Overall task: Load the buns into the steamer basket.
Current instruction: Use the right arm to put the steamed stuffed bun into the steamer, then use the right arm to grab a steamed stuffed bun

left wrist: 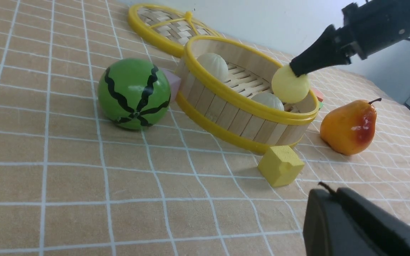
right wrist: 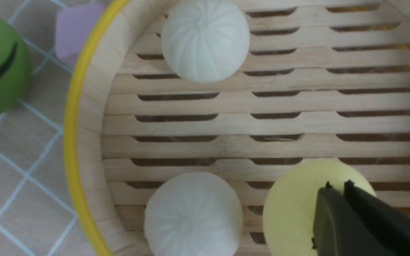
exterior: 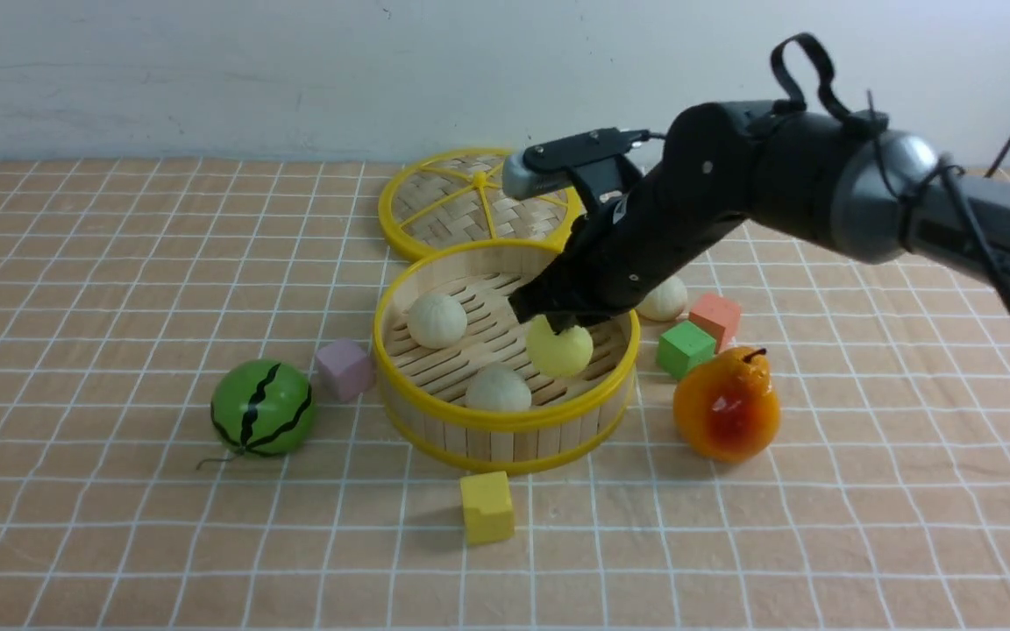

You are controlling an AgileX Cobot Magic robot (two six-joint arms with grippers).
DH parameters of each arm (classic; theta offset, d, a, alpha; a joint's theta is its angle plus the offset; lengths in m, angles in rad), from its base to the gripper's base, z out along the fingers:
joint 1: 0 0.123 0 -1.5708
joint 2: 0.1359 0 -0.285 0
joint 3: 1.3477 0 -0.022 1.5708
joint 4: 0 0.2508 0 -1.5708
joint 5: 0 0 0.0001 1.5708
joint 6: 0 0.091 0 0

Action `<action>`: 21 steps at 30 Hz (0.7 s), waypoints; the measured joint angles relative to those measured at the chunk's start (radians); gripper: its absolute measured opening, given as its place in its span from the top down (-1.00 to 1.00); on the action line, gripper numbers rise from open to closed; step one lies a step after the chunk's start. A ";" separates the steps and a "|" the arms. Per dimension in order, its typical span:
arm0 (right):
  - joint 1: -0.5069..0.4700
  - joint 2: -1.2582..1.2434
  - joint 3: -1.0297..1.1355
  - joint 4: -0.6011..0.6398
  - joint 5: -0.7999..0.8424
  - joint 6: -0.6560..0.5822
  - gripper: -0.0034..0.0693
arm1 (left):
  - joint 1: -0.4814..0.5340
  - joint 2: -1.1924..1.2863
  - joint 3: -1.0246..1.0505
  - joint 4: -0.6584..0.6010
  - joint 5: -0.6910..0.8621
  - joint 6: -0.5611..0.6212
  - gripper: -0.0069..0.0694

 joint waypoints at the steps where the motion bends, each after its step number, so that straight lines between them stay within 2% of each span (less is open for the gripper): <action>1: 0.000 0.006 -0.002 -0.005 0.001 0.002 0.89 | 0.000 0.000 0.000 0.000 0.000 0.000 0.78; 4: 0.000 0.033 -0.015 -0.029 0.006 0.052 0.86 | 0.000 0.000 0.000 0.000 0.000 0.000 0.78; 7: 0.000 0.054 -0.020 -0.037 0.005 0.098 0.74 | 0.000 0.000 0.000 0.000 0.000 0.000 0.78; 12: 0.000 0.060 -0.021 -0.043 0.003 0.106 0.35 | 0.000 0.000 0.000 0.000 0.000 0.000 0.78; 13: 0.000 0.055 -0.022 -0.043 0.001 0.107 0.14 | 0.000 0.000 0.000 0.000 0.000 0.000 0.77; 16: 0.000 0.025 -0.022 -0.044 0.012 0.107 -0.25 | 0.000 0.000 0.000 0.000 0.000 0.000 0.77; 21: -0.015 -0.074 -0.022 -0.082 0.019 0.107 -0.37 | 0.000 0.000 0.000 0.000 0.000 0.000 0.75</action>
